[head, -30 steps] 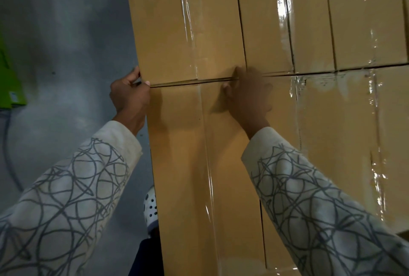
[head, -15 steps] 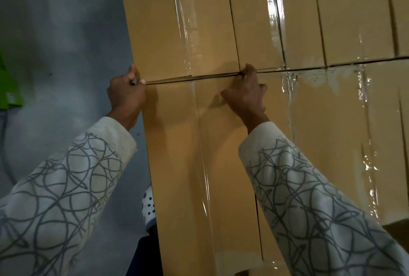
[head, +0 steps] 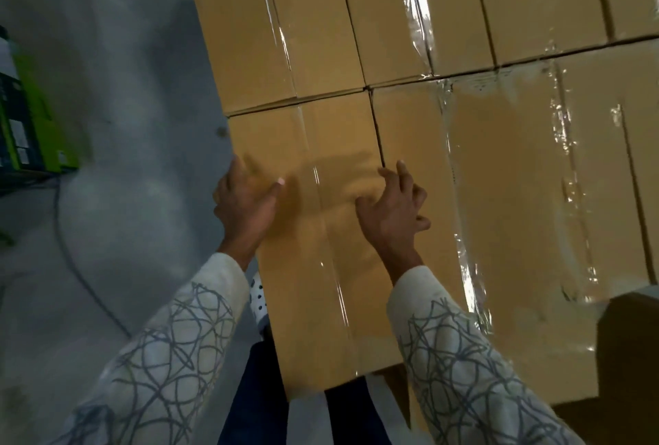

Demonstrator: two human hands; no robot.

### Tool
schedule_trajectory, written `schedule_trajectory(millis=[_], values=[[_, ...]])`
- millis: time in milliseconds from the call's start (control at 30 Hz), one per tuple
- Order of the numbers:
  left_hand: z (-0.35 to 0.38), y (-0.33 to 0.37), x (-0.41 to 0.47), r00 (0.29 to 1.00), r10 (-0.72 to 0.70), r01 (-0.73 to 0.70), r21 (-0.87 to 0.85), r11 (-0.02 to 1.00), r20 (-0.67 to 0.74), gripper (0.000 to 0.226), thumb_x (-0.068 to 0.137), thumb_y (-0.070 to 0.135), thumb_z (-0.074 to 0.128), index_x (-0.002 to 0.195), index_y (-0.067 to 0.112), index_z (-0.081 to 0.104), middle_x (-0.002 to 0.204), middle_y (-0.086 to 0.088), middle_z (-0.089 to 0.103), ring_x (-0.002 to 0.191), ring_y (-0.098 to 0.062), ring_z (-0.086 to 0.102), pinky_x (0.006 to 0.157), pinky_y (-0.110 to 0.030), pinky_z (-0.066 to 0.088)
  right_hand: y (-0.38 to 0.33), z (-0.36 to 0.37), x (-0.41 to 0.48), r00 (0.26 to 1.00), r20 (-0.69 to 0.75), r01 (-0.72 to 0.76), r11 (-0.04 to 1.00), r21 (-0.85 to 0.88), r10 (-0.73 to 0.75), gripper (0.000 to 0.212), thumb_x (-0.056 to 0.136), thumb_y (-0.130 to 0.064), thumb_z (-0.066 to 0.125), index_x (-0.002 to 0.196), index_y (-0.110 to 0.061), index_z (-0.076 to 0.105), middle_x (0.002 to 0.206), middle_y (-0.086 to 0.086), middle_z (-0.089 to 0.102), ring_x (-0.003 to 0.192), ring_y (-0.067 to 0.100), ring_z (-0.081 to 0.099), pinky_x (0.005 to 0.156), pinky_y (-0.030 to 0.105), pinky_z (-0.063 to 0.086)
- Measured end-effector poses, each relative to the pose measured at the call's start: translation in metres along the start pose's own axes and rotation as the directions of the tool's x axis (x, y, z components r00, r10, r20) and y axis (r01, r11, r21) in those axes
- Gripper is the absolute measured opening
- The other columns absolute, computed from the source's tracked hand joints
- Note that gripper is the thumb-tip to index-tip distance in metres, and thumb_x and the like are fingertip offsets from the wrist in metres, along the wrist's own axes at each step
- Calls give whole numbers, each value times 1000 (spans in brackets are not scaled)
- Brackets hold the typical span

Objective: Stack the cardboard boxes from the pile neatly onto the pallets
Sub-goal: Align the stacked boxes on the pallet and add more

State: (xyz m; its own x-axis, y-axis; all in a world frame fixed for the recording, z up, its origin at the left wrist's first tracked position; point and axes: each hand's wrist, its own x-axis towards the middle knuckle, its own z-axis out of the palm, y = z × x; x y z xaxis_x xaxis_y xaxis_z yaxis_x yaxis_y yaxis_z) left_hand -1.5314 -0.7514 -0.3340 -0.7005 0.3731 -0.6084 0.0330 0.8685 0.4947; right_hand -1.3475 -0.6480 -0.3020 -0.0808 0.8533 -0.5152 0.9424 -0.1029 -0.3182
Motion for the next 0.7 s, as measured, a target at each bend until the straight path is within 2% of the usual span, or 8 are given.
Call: schedule_trajectory(millis=[67, 233, 433, 533, 600, 700], values=[[0, -7, -47, 999, 38, -38, 25, 999, 35, 86, 87, 53, 74, 158, 25, 34, 158, -11, 40, 146, -36, 33, 119, -56, 29, 13, -9, -33, 999, 32, 12, 1000, -13, -11, 62, 89, -34, 65, 147, -31, 43, 169, -12, 15, 148, 23, 16, 107, 64, 26], [-24, -3, -177, 981, 115, -128, 79, 989, 156, 85, 91, 47, 73, 160, 18, 32, 160, -10, 38, 149, -29, 27, 120, -43, 23, 40, -60, -133, 990, 128, 70, 995, -69, -61, 63, 91, -35, 66, 149, -30, 43, 169, -6, 17, 149, 25, 17, 108, 61, 26], [-78, 14, -321, 953, 219, -230, 29, 973, 209, 80, 91, 48, 72, 158, 23, 35, 158, -7, 41, 147, -25, 30, 121, -45, 28, 80, -145, -243, 963, 193, 216, 966, -140, -188, 59, 92, -33, 66, 147, -29, 47, 167, -1, 23, 149, 29, 20, 108, 62, 29], [-100, 14, -388, 950, 208, -200, -58, 978, 232, 82, 84, 61, 67, 153, 25, 43, 151, -2, 48, 143, -24, 37, 118, -47, 35, 105, -183, -302, 950, 197, 264, 959, -103, -241, 56, 93, -32, 67, 146, -23, 50, 165, 6, 27, 148, 32, 23, 110, 61, 32], [-108, 9, -427, 949, 197, -176, -102, 979, 247, 83, 78, 67, 62, 148, 27, 48, 140, 5, 54, 137, -22, 46, 114, -49, 41, 124, -203, -341, 955, 166, 262, 961, -90, -245, 54, 92, -32, 68, 143, -22, 53, 162, 10, 32, 146, 35, 27, 108, 60, 38], [-114, -4, -481, 913, 250, -224, -116, 968, 322, 70, 81, 62, 66, 141, 28, 54, 126, 8, 58, 126, -21, 53, 107, -49, 47, 154, -221, -402, 971, 144, 201, 978, -55, -192, 50, 94, -32, 67, 141, -22, 55, 160, 10, 35, 145, 34, 30, 107, 59, 38]])
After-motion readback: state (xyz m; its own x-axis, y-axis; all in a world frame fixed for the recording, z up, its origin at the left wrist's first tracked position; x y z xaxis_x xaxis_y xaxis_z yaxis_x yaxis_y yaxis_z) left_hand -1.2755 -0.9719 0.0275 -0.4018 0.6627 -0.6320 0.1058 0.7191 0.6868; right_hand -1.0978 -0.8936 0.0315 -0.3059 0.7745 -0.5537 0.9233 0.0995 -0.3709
